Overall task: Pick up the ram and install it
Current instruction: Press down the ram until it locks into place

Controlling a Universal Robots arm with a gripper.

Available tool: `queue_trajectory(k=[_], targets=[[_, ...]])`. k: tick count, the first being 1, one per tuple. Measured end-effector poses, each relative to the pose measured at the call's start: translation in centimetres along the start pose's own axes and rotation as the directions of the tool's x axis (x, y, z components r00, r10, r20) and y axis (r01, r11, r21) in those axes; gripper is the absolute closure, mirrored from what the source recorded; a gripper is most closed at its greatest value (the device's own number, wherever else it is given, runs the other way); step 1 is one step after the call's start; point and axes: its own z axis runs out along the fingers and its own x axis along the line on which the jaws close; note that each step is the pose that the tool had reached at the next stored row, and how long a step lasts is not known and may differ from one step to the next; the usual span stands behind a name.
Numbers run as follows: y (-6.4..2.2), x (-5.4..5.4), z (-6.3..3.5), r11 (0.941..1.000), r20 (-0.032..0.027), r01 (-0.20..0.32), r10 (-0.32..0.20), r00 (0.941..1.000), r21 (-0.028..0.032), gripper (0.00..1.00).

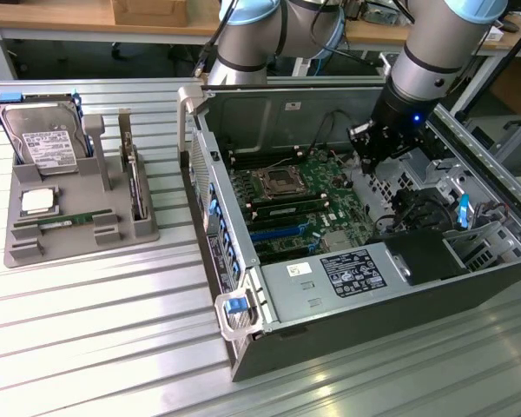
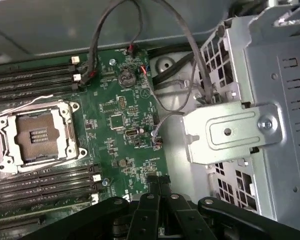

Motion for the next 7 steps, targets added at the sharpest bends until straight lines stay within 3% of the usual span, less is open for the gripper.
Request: queue_trajectory(k=[2,4,7], targets=[[0.0,0.0,0.0,0.9978,-0.0068,0.066,-0.066,0.9978,-0.0063,0.89],[0.0,0.01,0.01,0.9859,-0.0164,0.166,-0.167,0.9859,-0.0167,0.89],[0.0,0.02,0.0,0.9856,-0.0166,0.168,-0.169,0.9856,-0.0168,0.89]])
